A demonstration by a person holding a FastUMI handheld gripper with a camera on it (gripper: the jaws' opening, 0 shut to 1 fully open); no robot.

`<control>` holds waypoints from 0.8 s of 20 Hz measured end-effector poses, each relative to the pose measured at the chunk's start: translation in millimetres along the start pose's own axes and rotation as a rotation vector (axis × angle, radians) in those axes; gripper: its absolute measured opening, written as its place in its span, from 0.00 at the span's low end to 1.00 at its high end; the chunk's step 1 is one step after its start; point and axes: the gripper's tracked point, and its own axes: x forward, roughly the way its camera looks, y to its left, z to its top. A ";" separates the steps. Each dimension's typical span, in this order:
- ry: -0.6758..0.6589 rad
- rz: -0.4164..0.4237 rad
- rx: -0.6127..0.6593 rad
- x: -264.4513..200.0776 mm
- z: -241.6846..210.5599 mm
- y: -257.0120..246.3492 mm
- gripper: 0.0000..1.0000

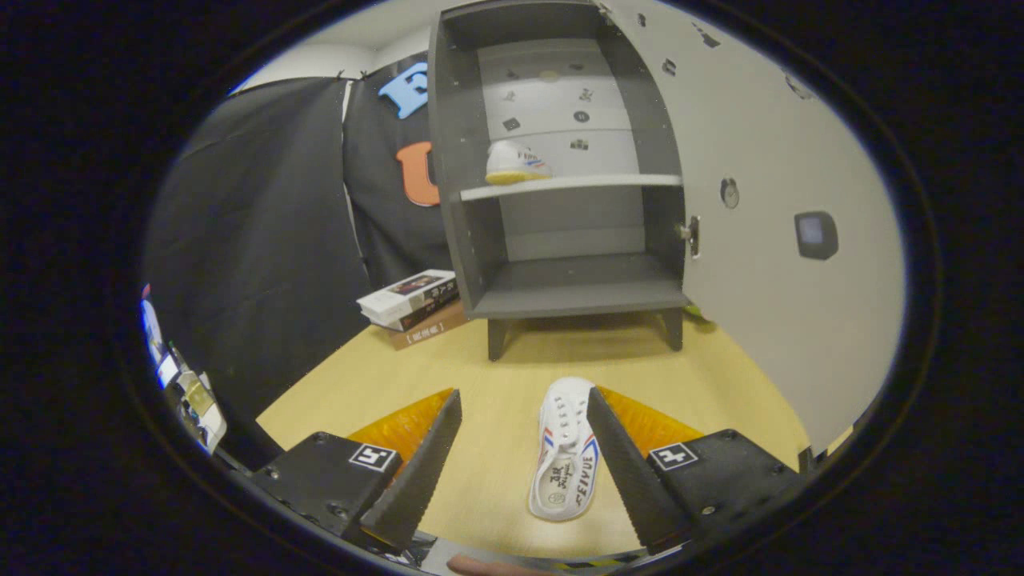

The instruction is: Open the shoe cabinet door, grab the shoes and put them into the shoe cabinet, then close the shoe cabinet door.

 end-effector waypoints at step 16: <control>0.052 -0.220 0.087 86.4 -85.9 -34.1 0.75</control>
